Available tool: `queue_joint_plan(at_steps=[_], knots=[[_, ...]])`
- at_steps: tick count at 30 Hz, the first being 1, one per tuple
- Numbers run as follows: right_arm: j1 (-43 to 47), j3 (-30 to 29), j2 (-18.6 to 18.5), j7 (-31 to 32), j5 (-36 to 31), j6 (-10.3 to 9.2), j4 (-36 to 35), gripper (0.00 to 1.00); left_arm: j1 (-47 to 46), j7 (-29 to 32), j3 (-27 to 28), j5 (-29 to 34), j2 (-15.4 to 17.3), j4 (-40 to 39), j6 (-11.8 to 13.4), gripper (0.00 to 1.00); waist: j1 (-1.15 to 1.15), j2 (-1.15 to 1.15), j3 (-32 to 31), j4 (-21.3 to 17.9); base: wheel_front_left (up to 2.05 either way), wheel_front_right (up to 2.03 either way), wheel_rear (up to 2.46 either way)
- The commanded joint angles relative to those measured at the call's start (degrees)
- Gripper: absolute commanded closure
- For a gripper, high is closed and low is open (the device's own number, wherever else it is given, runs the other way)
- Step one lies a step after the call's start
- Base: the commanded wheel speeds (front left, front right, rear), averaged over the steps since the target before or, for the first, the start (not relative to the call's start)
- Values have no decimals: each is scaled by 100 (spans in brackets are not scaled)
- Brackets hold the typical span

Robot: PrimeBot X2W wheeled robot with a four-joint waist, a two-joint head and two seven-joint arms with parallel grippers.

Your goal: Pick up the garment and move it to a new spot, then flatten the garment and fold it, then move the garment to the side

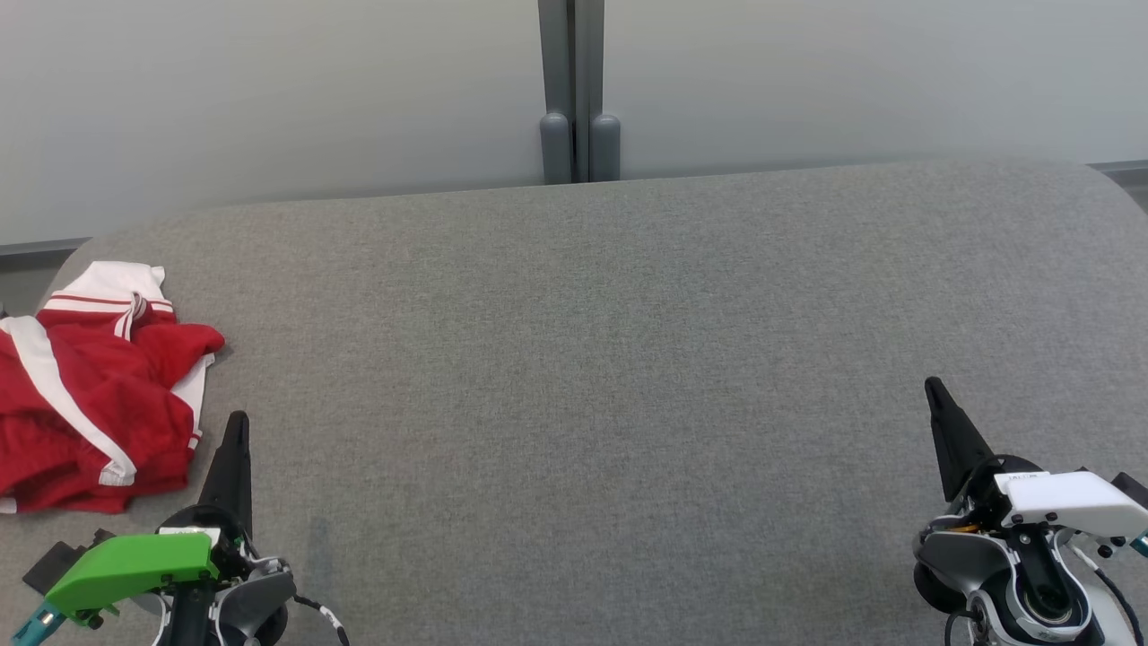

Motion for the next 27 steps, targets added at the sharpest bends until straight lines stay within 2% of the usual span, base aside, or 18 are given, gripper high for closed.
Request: queue_joint_plan(at_steps=[1,15,16,27], knots=[[-34,-1,-6,13,-19,0,3,100,-59,14,10,-19,14,1,-32,100,0,0,0,0,0,0,0],[-34,-1,-6,13,-19,0,3,100,-59,14,9,-19,14,0,-32,100,0,0,0,0,0,0,0],[0,0,0,0,0,0,0,0,0,0,1,0,0,0,0,0,0,0,0,0,0,0,0],[76,98,-13,-235,-273,-1,-62,0,-61,-219,-239,69,-4,16,2,0,0,0,-6,2,0,0,0]])
